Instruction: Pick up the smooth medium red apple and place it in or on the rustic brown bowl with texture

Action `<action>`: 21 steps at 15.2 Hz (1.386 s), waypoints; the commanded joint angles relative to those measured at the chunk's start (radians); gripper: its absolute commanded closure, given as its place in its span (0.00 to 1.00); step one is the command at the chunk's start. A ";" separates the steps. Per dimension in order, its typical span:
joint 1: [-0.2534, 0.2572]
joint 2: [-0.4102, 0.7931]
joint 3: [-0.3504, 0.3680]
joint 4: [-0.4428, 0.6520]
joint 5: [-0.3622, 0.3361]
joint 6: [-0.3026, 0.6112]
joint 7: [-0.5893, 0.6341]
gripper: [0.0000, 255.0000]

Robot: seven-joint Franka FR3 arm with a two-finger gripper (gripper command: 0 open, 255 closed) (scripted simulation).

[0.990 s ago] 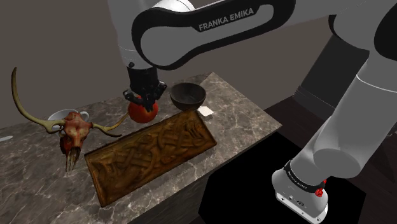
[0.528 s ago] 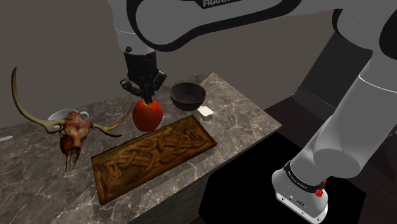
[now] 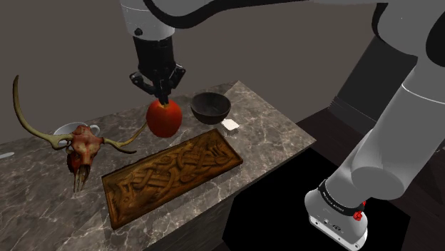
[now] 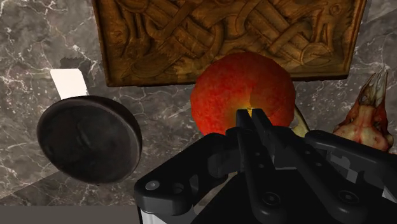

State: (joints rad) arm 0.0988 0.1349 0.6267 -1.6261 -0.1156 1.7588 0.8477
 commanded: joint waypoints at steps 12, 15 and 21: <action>-0.100 -0.064 -0.066 0.082 0.047 -0.125 -0.179 1.00; -0.138 -0.075 -0.098 0.100 0.057 -0.150 -0.251 1.00; -0.207 -0.063 -0.158 0.176 0.059 -0.210 -0.384 1.00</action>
State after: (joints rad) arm -0.0947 0.0727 0.4804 -1.4592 -0.0580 1.5578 0.4915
